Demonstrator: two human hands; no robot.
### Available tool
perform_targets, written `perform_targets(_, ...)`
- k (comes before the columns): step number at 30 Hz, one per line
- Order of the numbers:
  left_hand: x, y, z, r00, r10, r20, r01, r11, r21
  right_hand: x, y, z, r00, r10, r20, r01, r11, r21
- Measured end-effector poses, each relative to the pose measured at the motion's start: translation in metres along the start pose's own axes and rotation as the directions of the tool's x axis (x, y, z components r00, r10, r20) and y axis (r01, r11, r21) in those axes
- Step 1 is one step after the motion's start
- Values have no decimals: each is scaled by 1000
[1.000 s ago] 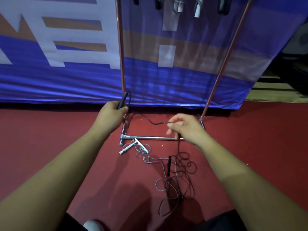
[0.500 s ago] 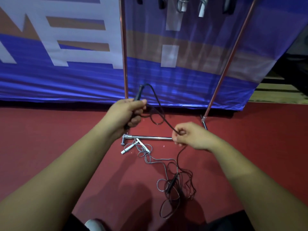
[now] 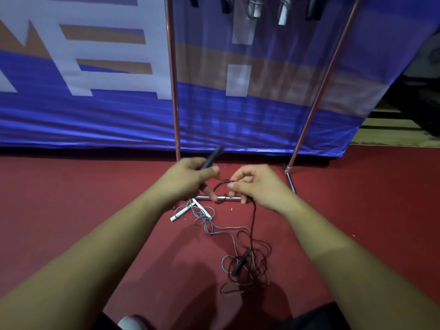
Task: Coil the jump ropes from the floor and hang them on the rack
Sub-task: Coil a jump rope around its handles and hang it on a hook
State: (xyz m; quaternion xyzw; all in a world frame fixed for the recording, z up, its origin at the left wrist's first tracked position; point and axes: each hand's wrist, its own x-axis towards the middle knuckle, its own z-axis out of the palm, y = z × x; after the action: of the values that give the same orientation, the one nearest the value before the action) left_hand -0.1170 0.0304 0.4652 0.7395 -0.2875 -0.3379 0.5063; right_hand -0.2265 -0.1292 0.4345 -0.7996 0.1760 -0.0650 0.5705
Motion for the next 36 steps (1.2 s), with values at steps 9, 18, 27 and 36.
perform_targets(9, 11, -4, -2, 995, 61, -76, -79, 962, -262, 3, 22, -31, 991, 51, 120, -19, 966, -258)
perform_targets(18, 17, -21, -22, 955, -13, -295, 46, 993, 105, 7, 41, -39, 986, 165, -8, -164, 972, -171)
perform_targets(27, 7, -11, 3, 996, 2, 88, 3, 999, -54, -1, -3, -2, 993, -117, -22, 118, 992, 43)
perform_targets(36, 11, -3, -12, 987, 53, -150, -98, 945, -313, 9, 47, -26, 964, 147, 224, -67, 942, -327)
